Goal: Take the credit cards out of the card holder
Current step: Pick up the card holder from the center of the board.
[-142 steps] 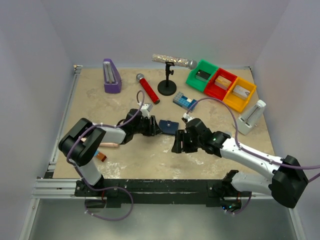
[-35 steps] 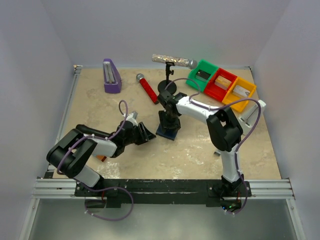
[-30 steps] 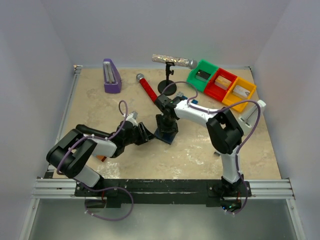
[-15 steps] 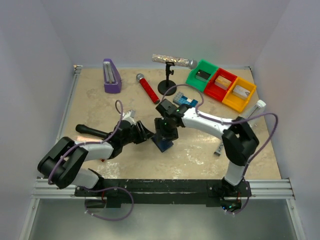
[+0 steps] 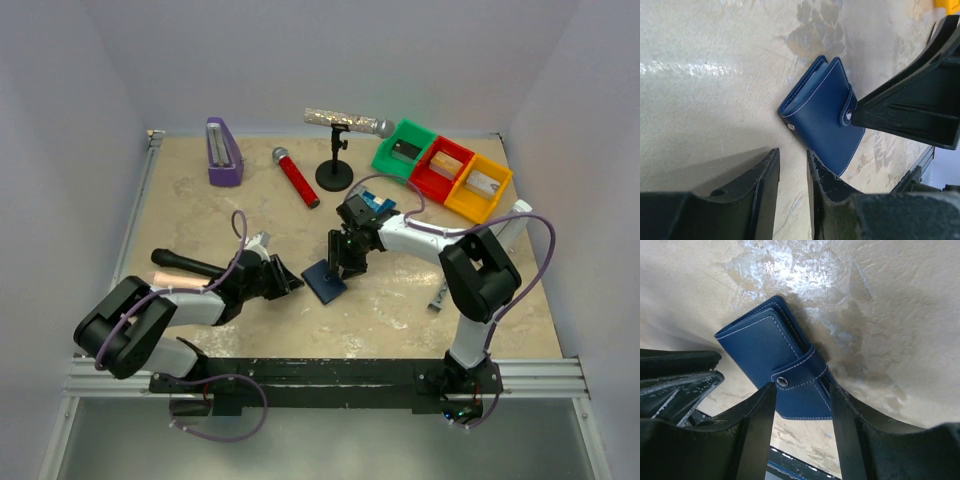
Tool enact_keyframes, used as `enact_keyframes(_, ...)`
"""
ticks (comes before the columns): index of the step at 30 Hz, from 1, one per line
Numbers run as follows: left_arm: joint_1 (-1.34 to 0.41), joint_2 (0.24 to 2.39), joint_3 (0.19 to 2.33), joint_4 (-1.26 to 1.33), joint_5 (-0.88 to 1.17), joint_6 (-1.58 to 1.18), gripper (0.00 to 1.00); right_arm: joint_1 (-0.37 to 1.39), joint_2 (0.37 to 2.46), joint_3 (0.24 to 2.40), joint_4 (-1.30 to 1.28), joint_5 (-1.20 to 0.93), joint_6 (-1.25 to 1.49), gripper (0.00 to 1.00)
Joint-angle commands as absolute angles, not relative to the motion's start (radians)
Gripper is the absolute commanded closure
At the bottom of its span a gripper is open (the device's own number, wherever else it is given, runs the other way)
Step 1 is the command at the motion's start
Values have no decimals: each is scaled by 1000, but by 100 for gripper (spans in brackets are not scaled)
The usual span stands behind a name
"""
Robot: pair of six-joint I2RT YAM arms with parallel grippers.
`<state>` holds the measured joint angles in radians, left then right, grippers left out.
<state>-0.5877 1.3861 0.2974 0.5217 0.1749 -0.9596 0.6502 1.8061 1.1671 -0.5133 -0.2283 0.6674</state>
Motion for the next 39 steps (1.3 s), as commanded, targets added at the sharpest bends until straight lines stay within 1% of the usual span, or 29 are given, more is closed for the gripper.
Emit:
enact_keyframes(1, -603, 1437, 304, 612, 227, -979, 68, 655, 1812, 1143, -420, -285, 687, 49)
enact_keyframes(7, -607, 1483, 318, 644, 253, -982, 69, 663, 1778, 1030, -336, -304, 725, 51)
enact_keyframes(16, -607, 1505, 353, 638, 253, -968, 69, 748, 1689, 835, -177, -307, 824, 54)
enact_keyframes(22, -607, 1497, 373, 615, 255, -962, 69, 778, 1648, 787, -150, -287, 857, 54)
enact_keyframes(27, -606, 1441, 335, 586, 232, -951, 67, 778, 1594, 753, -169, -247, 857, 54)
enact_keyframes(30, -607, 1417, 296, 583, 222, -953, 65, 778, 1608, 739, -141, -264, 873, 53)
enact_keyframes(39, -609, 1433, 238, 650, 253, -973, 67, 778, 1655, 681, -22, -298, 968, 55)
